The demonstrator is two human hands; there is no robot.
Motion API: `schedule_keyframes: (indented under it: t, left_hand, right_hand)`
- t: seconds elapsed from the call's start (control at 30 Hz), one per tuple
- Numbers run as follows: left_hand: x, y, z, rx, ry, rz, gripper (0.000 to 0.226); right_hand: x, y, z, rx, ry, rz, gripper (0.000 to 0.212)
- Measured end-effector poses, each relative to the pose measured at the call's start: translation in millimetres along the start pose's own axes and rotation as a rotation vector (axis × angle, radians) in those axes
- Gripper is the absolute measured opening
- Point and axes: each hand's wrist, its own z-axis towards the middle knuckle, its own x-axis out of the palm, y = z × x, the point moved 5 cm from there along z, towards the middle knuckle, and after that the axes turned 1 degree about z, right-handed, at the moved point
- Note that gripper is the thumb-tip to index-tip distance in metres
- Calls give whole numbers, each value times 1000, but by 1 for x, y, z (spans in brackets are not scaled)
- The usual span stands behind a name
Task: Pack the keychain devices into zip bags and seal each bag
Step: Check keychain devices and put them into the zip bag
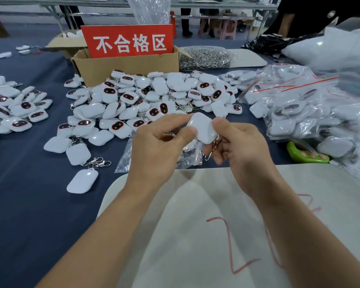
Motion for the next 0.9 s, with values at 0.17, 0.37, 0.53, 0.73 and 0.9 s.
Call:
schedule_keyframes:
  t: [0.17,0.37,0.53,0.73,0.9]
  left_hand:
    - [0,2,0,-54,-48,13,50]
    - [-7,4,-5,3,-194,385,17]
    - [12,11,-10,-119,11,1018,44]
    - [8,14,-9,-138,3,934,35]
    - [11,1,-14,176,-53,693,19]
  right_hand:
    - [-3,3,-2,-53,-44,-63,17]
    - [-17,-4,4,-6,-230,-138,15]
    - [-29,-10,6,31,-320,-431,4]
    - [-22,-9,7,64,-274,-580,10]
    - [5,-13,3,-4,-75,-561,14]
